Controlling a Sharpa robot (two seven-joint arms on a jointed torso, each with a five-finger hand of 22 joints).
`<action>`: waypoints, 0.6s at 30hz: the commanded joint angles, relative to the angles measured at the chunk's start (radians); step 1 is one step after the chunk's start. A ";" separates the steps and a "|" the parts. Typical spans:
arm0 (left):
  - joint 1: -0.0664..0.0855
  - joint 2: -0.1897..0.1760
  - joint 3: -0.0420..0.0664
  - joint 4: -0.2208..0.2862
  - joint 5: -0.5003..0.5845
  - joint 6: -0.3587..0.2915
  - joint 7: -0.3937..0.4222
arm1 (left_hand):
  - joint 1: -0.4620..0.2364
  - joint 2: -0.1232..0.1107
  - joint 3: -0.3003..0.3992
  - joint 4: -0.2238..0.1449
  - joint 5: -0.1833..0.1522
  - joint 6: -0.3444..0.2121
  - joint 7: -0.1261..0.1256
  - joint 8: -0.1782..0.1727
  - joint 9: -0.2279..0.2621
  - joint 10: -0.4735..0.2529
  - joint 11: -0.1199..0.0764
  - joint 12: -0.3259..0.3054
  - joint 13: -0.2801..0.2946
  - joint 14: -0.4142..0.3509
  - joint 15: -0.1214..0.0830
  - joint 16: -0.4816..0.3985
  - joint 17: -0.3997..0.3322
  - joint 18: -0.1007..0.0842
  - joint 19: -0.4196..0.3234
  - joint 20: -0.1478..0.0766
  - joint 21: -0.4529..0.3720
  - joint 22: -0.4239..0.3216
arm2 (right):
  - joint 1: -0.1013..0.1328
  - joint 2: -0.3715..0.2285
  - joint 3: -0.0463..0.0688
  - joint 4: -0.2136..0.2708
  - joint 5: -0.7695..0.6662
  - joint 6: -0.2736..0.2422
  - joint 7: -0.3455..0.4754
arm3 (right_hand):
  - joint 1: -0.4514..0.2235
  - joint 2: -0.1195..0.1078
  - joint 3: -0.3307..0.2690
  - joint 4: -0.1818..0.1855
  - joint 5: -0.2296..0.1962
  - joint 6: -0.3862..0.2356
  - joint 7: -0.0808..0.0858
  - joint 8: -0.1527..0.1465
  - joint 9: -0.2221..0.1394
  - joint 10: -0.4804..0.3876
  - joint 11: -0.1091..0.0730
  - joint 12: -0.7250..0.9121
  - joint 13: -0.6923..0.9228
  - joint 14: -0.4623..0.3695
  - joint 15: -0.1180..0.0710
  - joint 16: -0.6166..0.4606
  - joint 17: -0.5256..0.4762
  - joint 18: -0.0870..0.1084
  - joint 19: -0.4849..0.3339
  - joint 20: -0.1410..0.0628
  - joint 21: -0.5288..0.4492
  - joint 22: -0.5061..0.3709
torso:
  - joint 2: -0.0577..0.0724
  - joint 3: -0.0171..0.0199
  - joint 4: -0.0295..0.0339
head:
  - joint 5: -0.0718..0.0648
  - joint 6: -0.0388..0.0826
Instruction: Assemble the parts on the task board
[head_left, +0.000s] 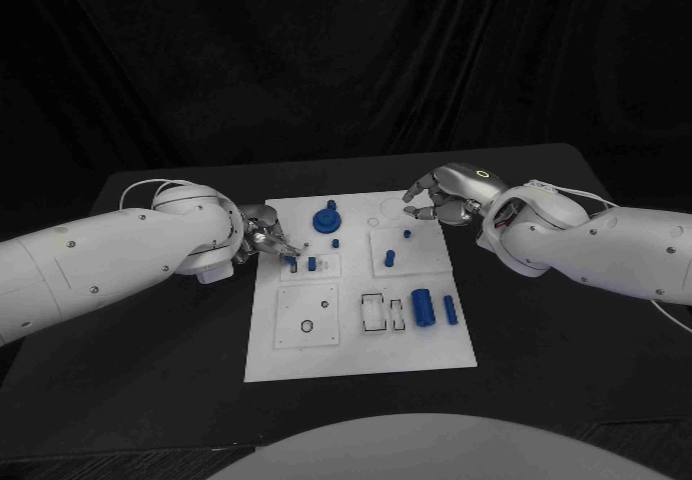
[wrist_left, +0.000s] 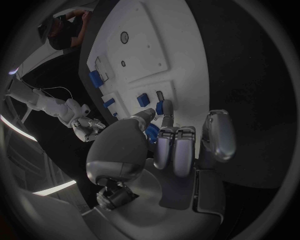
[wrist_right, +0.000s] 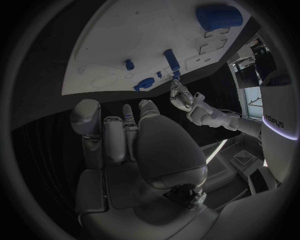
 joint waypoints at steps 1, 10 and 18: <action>-0.002 0.000 0.001 0.002 0.001 0.018 0.011 | 0.033 0.000 0.006 -0.026 0.051 -0.003 -0.004 -0.005 -0.001 0.104 0.000 0.003 0.263 0.104 0.002 0.003 0.264 0.011 0.001 0.003 -0.005 0.168 | -0.003 -0.001 0.001 0.001 -0.002 0.004 -0.017 | 0.013 0.007 0.006 -0.002 0.007 0.007 -0.003 -0.004 -0.001 0.022 -0.024 -0.006 -0.111 0.028 -0.007 -0.006 0.016 0.011 -0.008 -0.001 -0.005 0.111 | 0.000 -0.0001 0.0005 | -0.001 0.000; -0.002 0.002 0.001 0.001 0.001 0.027 0.013 | 0.094 -0.012 0.066 -0.096 0.149 -0.009 -0.008 -0.006 0.000 0.104 -0.004 0.003 0.263 0.104 -0.002 0.003 0.264 0.011 0.001 0.000 -0.006 0.168 | -0.003 -0.001 0.001 0.000 -0.002 0.005 -0.018 | 0.013 0.005 0.007 -0.001 0.008 0.007 -0.003 -0.005 -0.001 0.021 -0.024 -0.007 -0.112 0.027 -0.007 -0.007 0.014 0.012 -0.009 -0.001 -0.007 0.110 | 0.000 0.0000 0.0000 | 0.000 0.000; -0.002 0.001 0.001 0.001 0.001 0.025 0.020 | 0.102 -0.024 0.121 -0.131 0.185 -0.011 -0.006 -0.002 0.006 0.104 -0.004 0.003 0.263 0.104 -0.002 0.003 0.264 0.011 0.000 -0.001 -0.007 0.168 | -0.003 -0.001 0.001 0.000 -0.002 0.005 -0.019 | 0.013 0.005 0.007 -0.001 0.008 0.007 -0.003 -0.005 -0.001 0.021 -0.024 -0.007 -0.112 0.027 -0.007 -0.007 0.014 0.012 -0.009 -0.001 -0.007 0.110 | 0.000 0.0001 0.0002 | -0.003 0.000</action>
